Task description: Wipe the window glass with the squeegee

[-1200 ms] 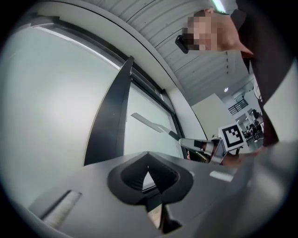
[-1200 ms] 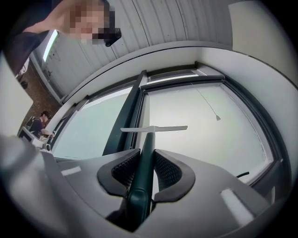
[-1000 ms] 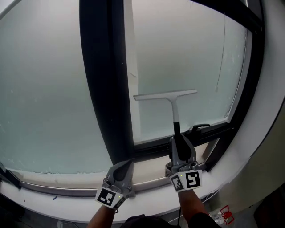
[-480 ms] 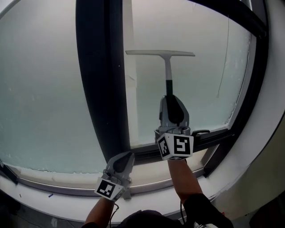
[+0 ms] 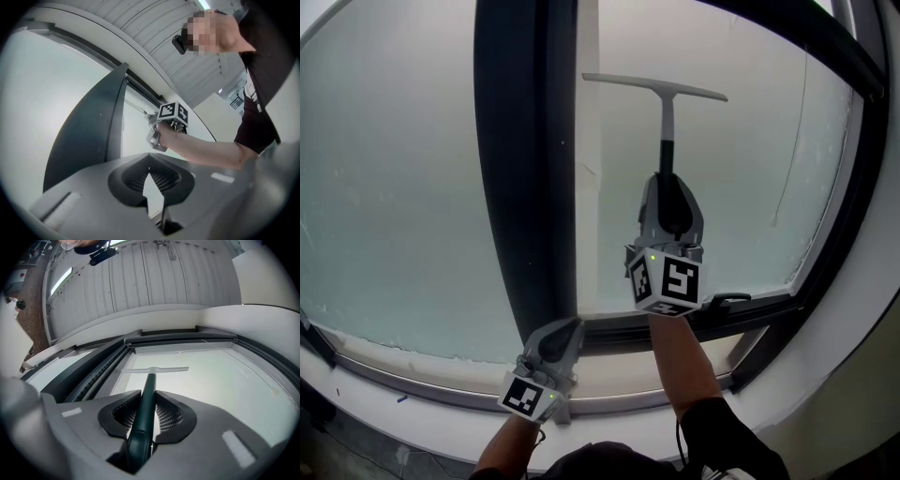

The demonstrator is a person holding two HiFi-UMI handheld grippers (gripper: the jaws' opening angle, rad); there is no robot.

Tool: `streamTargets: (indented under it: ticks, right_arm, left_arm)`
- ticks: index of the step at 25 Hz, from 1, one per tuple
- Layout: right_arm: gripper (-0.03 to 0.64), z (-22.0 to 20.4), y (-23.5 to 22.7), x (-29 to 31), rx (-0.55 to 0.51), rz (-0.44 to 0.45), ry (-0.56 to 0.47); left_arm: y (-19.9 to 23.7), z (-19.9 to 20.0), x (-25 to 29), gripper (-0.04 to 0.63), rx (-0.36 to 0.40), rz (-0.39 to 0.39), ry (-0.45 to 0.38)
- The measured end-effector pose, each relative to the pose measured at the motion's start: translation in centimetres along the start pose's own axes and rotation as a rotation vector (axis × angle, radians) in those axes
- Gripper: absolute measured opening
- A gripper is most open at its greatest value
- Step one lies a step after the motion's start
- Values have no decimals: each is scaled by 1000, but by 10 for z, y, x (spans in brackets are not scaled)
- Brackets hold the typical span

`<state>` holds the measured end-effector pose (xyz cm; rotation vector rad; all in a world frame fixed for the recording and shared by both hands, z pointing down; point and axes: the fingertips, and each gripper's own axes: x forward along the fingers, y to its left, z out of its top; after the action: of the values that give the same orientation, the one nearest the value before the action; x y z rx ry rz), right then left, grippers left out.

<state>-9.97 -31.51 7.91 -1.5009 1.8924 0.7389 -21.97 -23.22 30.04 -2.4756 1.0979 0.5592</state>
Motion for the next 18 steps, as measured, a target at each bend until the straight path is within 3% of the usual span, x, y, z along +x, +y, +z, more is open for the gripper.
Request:
streamTargets:
  ticks: [18]
  right_arm:
    - [95,-14,6,-11,-42,-7,37]
  left_arm:
    - [-3,-10,8,-2,-14,-1,24]
